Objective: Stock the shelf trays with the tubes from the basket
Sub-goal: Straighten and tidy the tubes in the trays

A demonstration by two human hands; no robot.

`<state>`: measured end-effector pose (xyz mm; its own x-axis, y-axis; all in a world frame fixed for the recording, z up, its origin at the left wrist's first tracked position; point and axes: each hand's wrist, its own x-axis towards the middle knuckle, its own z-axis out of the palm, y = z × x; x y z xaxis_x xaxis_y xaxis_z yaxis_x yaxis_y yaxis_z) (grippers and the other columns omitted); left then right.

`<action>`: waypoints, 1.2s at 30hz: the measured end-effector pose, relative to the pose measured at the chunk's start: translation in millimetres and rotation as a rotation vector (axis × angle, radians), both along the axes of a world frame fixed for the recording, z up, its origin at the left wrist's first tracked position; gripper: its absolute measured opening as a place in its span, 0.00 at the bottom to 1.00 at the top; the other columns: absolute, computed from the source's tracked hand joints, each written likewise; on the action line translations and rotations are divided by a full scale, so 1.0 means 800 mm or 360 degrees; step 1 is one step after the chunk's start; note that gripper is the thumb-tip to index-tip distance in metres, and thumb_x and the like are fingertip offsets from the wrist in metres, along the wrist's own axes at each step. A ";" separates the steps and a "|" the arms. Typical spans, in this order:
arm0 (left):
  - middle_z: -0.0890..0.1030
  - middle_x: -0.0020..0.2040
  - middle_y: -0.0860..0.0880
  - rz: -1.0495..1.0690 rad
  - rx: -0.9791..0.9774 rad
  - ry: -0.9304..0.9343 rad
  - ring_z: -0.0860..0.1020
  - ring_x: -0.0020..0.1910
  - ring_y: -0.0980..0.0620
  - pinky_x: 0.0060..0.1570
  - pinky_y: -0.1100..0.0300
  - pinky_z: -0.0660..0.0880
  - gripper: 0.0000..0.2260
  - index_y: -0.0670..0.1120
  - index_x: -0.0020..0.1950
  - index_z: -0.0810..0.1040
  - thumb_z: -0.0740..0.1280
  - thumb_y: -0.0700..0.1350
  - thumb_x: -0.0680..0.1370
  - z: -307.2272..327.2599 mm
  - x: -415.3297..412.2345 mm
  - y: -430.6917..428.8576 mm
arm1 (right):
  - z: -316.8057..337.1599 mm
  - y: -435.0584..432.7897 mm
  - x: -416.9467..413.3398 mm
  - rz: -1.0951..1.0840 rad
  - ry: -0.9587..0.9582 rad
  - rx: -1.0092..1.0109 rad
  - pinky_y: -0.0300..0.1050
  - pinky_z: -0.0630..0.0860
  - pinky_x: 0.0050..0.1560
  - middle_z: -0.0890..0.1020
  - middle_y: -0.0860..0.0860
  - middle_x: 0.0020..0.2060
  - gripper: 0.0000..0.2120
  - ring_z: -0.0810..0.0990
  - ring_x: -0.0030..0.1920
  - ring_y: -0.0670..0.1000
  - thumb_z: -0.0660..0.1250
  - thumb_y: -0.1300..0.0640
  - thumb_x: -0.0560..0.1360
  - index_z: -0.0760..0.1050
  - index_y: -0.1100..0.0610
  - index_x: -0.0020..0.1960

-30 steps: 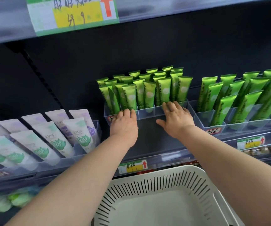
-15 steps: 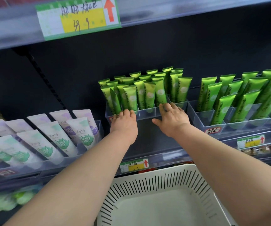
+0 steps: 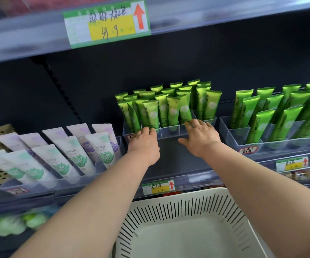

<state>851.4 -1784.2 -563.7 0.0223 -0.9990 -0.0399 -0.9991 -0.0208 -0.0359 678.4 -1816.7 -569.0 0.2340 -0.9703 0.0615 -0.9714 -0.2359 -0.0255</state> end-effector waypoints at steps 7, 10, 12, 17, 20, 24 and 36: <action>0.62 0.72 0.46 -0.0010 -0.0005 0.0032 0.64 0.71 0.43 0.65 0.50 0.65 0.30 0.45 0.77 0.56 0.64 0.49 0.79 0.004 -0.007 0.015 | 0.007 0.015 -0.004 -0.0005 0.0014 0.0000 0.50 0.62 0.68 0.70 0.53 0.63 0.28 0.68 0.66 0.56 0.56 0.37 0.77 0.65 0.55 0.69; 0.62 0.72 0.46 -0.0011 -0.0001 0.0020 0.64 0.70 0.44 0.65 0.51 0.65 0.30 0.44 0.77 0.56 0.65 0.48 0.79 0.006 -0.011 0.022 | 0.010 0.024 -0.007 -0.0009 0.0007 0.0014 0.50 0.63 0.68 0.70 0.53 0.64 0.28 0.67 0.66 0.56 0.57 0.38 0.77 0.65 0.55 0.70; 0.62 0.72 0.46 -0.0018 0.0000 0.0035 0.64 0.70 0.44 0.66 0.51 0.65 0.30 0.44 0.77 0.56 0.65 0.48 0.79 0.007 -0.012 0.029 | 0.010 0.031 -0.009 -0.0006 -0.0012 0.0020 0.51 0.63 0.68 0.69 0.53 0.64 0.28 0.67 0.67 0.56 0.57 0.38 0.77 0.65 0.55 0.70; 0.62 0.73 0.45 -0.0047 -0.0015 0.0051 0.62 0.72 0.44 0.68 0.50 0.63 0.34 0.44 0.78 0.55 0.63 0.58 0.78 0.008 -0.017 0.050 | 0.011 0.051 -0.016 0.0003 -0.0061 0.0050 0.52 0.63 0.69 0.69 0.53 0.65 0.29 0.67 0.67 0.56 0.55 0.36 0.77 0.64 0.54 0.70; 0.62 0.74 0.44 -0.0045 0.0001 0.0076 0.62 0.72 0.43 0.69 0.49 0.63 0.38 0.44 0.78 0.55 0.62 0.64 0.76 0.007 -0.017 0.061 | 0.011 0.064 -0.020 0.0009 -0.0073 0.0062 0.52 0.62 0.69 0.68 0.53 0.67 0.31 0.65 0.69 0.56 0.53 0.35 0.77 0.63 0.54 0.72; 0.62 0.73 0.44 -0.0048 0.0025 0.0089 0.62 0.72 0.43 0.69 0.49 0.64 0.40 0.44 0.78 0.56 0.62 0.66 0.75 0.008 -0.017 0.079 | 0.011 0.083 -0.021 0.0009 -0.0059 0.0067 0.52 0.61 0.71 0.66 0.53 0.69 0.32 0.63 0.71 0.56 0.53 0.35 0.77 0.60 0.54 0.74; 0.65 0.71 0.44 -0.0079 0.0065 0.0020 0.65 0.70 0.43 0.67 0.49 0.65 0.39 0.44 0.76 0.59 0.63 0.67 0.74 0.014 -0.025 0.132 | 0.013 0.142 -0.027 0.0002 -0.0091 0.0052 0.51 0.63 0.69 0.67 0.52 0.67 0.32 0.64 0.69 0.55 0.55 0.36 0.77 0.61 0.54 0.73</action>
